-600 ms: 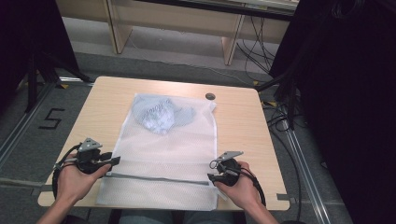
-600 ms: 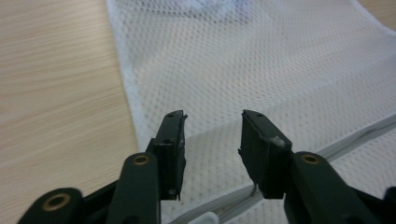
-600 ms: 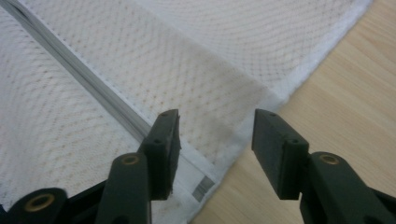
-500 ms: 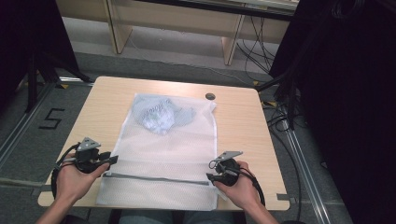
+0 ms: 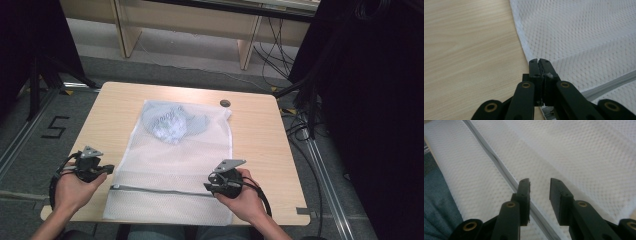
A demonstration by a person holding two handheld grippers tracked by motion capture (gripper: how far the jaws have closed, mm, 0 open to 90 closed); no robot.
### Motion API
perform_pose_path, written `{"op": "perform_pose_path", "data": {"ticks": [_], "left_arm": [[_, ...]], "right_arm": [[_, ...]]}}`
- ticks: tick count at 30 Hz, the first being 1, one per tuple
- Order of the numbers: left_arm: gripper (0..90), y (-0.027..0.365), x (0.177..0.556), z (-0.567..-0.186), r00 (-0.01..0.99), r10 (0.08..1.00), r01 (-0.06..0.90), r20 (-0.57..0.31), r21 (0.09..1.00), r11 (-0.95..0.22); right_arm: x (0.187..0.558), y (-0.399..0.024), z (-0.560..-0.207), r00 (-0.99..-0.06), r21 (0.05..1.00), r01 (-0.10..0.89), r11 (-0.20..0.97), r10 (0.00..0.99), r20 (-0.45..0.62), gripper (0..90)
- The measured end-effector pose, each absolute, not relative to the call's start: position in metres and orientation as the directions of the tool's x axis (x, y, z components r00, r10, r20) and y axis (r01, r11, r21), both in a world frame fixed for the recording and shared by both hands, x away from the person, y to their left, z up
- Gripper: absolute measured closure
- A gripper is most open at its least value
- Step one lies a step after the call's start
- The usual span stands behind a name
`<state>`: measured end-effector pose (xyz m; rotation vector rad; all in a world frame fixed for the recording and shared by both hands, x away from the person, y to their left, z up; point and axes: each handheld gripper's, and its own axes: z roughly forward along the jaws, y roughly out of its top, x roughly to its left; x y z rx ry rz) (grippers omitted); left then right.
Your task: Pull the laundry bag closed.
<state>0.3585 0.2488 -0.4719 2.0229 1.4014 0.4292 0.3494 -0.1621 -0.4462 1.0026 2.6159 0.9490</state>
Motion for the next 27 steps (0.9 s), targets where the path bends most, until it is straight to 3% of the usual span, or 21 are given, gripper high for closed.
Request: {"op": "perform_pose_path", "data": {"ticks": [10,27], "left_arm": [[89.2,0.25,0.367,-0.484,0.371,0.92,0.766,-0.126,0.602,-0.227],[89.2,0.245,0.371,-0.485,0.386,0.91,0.799,-0.151,0.548,-0.248]], "right_arm": [[0.356,-0.119,-0.446,-0.817,0.669,0.458,0.586,0.574,0.057,67.0],[0.36,-0.061,-0.45,-0.874,0.643,0.412,0.646,0.479,0.079,65.3]]}}
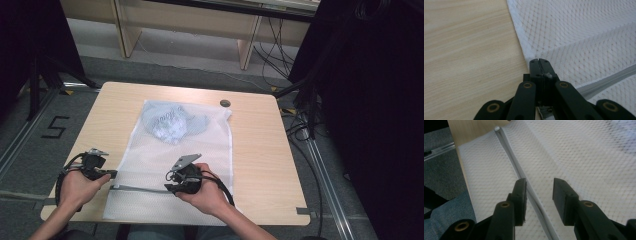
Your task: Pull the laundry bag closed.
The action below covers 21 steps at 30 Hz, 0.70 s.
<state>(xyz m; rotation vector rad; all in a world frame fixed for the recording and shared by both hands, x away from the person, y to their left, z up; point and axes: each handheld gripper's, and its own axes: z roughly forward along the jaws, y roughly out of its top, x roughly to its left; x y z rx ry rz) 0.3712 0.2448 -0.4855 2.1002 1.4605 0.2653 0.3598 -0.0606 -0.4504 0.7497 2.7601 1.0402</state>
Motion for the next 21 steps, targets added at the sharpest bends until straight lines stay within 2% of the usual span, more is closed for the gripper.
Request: {"op": "perform_pose_path", "data": {"ticks": [6,12,21], "left_arm": [[89.3,0.242,0.372,-0.486,0.387,0.909,0.811,-0.157,0.526,-0.255],[89.3,0.244,0.369,-0.488,0.383,0.909,0.818,-0.165,0.517,-0.251],[89.3,0.243,0.364,-0.49,0.339,0.921,0.846,-0.191,0.489,-0.21]], "right_arm": [[0.361,-0.047,-0.452,-0.89,0.638,0.4,0.658,0.444,0.1,66.2],[0.363,-0.032,-0.45,-0.888,0.654,0.408,0.636,0.442,0.124,70.9],[0.362,-0.01,-0.456,-0.889,0.647,0.421,0.636,0.432,0.154,73.0]]}}
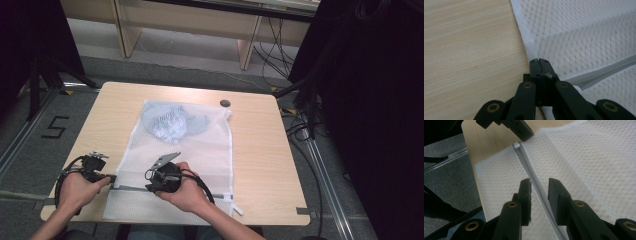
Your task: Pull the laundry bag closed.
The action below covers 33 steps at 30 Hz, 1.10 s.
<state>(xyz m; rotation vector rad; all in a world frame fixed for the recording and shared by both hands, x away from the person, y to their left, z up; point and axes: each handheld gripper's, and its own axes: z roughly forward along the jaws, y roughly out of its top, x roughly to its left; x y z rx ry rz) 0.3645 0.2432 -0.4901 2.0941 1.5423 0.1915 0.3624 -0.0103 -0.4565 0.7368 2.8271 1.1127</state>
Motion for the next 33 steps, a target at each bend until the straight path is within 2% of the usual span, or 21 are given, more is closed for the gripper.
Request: {"op": "perform_pose_path", "data": {"ticks": [3,5,7,11,21,24,30,31,33], "left_arm": [[89.3,0.244,0.362,-0.49,0.313,0.932,0.86,-0.181,0.471,-0.197],[89.3,0.246,0.363,-0.493,0.293,0.934,0.874,-0.206,0.454,-0.174],[89.2,0.245,0.363,-0.495,0.278,0.937,0.869,-0.213,0.471,-0.151],[89.2,0.245,0.364,-0.492,0.29,0.934,0.88,-0.208,0.441,-0.175],[89.3,0.243,0.363,-0.494,0.295,0.929,0.873,-0.225,0.459,-0.166],[89.3,0.245,0.364,-0.495,0.328,0.92,0.868,-0.216,0.452,-0.203],[89.4,0.243,0.363,-0.495,0.282,0.929,0.881,-0.238,0.448,-0.153],[89.4,0.244,0.363,-0.495,0.288,0.926,0.886,-0.245,0.435,-0.161],[89.4,0.244,0.363,-0.495,0.287,0.926,0.886,-0.245,0.436,-0.159]], "right_arm": [[0.363,-0.002,-0.458,-0.891,0.647,0.42,0.636,0.423,0.163,72.8],[0.365,0.006,-0.46,-0.896,0.653,0.413,0.635,0.413,0.164,72.8],[0.366,0.008,-0.46,-0.897,0.65,0.41,0.64,0.411,0.161,72.7],[0.368,0.022,-0.466,-0.9,0.646,0.411,0.644,0.401,0.173,72.6],[0.367,0.045,-0.473,-0.908,0.64,0.404,0.654,0.371,0.194,72.7],[0.368,0.05,-0.475,-0.91,0.636,0.399,0.661,0.371,0.186,73.0],[0.37,0.06,-0.479,-0.915,0.628,0.39,0.673,0.36,0.182,73.5],[0.373,0.063,-0.48,-0.924,0.64,0.365,0.677,0.346,0.161,73.4],[0.373,0.064,-0.481,-0.916,0.631,0.389,0.671,0.354,0.189,73.3]]}}
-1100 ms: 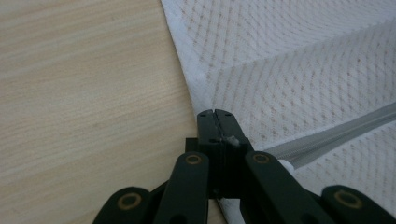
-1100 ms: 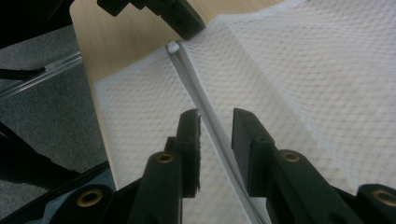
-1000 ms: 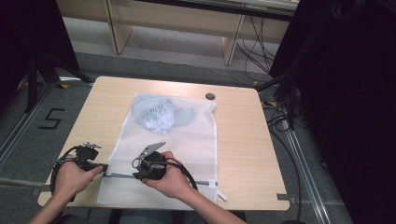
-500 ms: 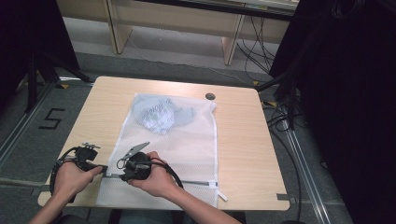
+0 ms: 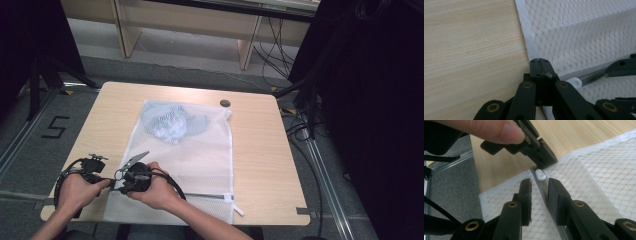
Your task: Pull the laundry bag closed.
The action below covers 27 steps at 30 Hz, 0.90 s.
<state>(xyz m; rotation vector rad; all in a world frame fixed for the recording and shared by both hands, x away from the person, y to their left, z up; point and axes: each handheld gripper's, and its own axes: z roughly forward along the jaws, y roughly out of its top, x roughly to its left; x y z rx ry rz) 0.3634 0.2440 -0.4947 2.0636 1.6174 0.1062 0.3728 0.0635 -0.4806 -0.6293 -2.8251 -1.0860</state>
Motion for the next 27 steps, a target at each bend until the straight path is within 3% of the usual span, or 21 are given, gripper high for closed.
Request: {"op": "perform_pose_path", "data": {"ticks": [27], "left_arm": [[89.5,0.244,0.363,-0.496,0.283,0.928,0.881,-0.244,0.448,-0.151]], "right_arm": [[0.39,0.079,-0.495,-0.83,0.545,0.558,0.625,0.425,0.362,76.4]]}}
